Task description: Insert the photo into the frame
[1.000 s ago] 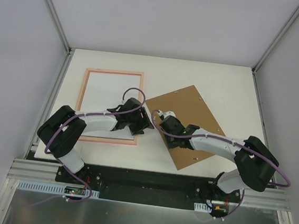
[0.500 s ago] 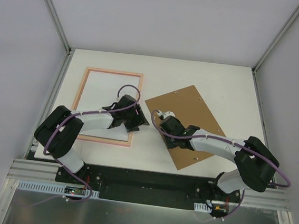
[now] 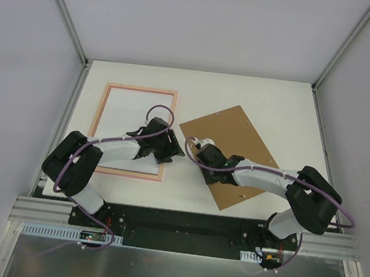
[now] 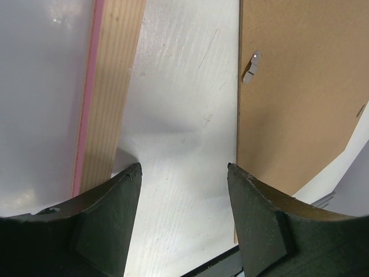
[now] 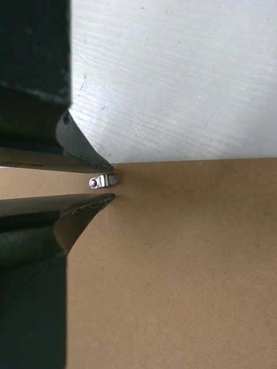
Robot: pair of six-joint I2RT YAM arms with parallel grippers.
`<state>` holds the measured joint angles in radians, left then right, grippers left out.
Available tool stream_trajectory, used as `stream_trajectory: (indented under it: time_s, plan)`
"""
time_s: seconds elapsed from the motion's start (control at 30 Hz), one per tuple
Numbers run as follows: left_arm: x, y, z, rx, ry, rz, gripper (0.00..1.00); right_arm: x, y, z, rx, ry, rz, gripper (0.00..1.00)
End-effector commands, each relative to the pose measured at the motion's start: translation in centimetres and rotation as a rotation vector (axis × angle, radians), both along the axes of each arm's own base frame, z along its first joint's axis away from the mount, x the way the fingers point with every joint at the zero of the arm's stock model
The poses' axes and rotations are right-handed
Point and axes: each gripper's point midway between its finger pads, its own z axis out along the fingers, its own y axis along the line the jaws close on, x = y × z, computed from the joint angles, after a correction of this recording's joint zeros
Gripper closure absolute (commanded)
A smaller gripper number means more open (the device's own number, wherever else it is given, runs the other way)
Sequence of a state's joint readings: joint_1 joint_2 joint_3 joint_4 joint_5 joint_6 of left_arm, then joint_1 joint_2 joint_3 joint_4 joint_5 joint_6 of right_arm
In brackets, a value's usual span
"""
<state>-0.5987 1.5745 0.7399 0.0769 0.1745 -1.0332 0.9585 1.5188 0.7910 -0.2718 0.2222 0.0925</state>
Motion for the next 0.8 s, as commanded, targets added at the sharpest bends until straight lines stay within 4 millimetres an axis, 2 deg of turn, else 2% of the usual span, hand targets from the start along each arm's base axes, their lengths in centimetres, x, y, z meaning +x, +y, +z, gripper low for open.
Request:
stream_trajectory:
  time_s: [0.0,0.23,0.37,0.57,0.77]
  plan:
    - [-0.8,-0.5,0.9,-0.007,-0.010,-0.029,0.39,-0.3,0.1,-0.7,-0.028,0.016,0.002,0.81]
    - [-1.3,-2.0,1.7,-0.039,-0.019,-0.054,0.39,-0.8,-0.7,-0.9,-0.059,0.021,-0.014,0.94]
    - [-1.8,-3.2,1.7,-0.079,-0.002,-0.060,0.38,-0.7,-1.1,-0.1,-0.058,-0.003,-0.031,1.00]
    - [-2.1,-4.4,1.2,-0.110,0.010,-0.073,0.38,-0.3,-0.9,1.5,-0.046,-0.022,-0.026,1.00]
    - [-2.1,-5.2,0.5,-0.129,0.031,-0.072,0.37,-0.1,-0.6,1.8,-0.043,-0.023,-0.026,1.00]
